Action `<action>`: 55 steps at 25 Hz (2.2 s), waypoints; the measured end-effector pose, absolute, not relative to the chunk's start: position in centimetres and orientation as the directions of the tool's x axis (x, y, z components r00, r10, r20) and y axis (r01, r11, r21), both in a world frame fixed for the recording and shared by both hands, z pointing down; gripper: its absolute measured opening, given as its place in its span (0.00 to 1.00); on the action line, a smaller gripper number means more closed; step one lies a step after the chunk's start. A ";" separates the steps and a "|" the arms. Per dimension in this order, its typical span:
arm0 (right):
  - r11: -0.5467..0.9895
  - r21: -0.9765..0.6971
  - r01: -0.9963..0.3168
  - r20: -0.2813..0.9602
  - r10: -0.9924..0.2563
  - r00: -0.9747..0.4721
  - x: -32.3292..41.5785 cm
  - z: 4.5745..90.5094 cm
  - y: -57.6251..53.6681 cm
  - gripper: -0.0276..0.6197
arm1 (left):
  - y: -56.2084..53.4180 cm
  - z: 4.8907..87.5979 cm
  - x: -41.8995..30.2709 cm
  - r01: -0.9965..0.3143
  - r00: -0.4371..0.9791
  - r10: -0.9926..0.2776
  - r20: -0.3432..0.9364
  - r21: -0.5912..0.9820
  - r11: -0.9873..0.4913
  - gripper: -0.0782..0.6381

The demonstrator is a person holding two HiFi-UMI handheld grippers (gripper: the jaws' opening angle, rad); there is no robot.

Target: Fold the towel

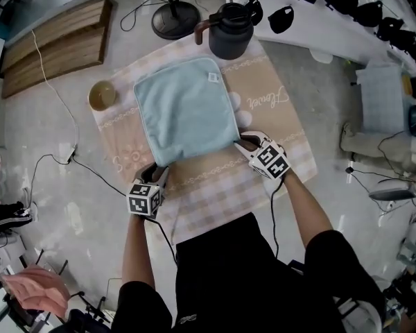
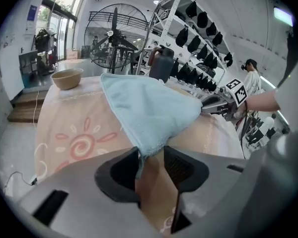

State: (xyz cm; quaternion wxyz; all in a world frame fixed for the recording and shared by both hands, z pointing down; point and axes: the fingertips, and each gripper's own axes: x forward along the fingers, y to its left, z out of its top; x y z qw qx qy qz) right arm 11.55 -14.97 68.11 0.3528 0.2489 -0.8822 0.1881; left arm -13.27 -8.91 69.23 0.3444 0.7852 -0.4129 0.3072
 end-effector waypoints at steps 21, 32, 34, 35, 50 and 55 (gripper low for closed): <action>0.780 -0.141 -0.610 0.731 -0.334 -0.596 11.4 65.4 -7.5 0.09 | -1.7 66.2 -17.9 -0.892 0.415 -0.504 0.758 0.228 -0.390 0.16; 0.759 -0.167 -0.629 0.737 -0.328 -0.591 11.6 65.2 -1.0 0.09 | 4.5 65.3 -17.9 -0.867 0.455 -0.466 0.759 0.257 -0.427 0.16; 0.760 -0.172 -0.627 0.738 -0.322 -0.593 11.8 65.1 0.3 0.09 | 5.9 65.2 -17.9 -0.862 0.458 -0.456 0.763 0.255 -0.438 0.16; 0.761 -0.173 -0.625 0.738 -0.320 -0.594 11.8 65.1 0.8 0.09 | 6.4 65.1 -17.8 -0.862 0.458 -0.454 0.764 0.255 -0.439 0.16; 0.708 -0.245 -0.662 0.702 -0.341 -0.625 12.1 61.2 0.9 0.09 | 5.1 60.4 -18.3 -0.863 0.482 -0.519 0.706 0.280 -0.421 0.15; 0.713 -0.223 -0.665 0.699 -0.359 -0.619 11.9 59.1 -3.0 0.09 | 0.7 58.0 -18.5 -0.873 0.470 -0.575 0.669 0.260 -0.412 0.15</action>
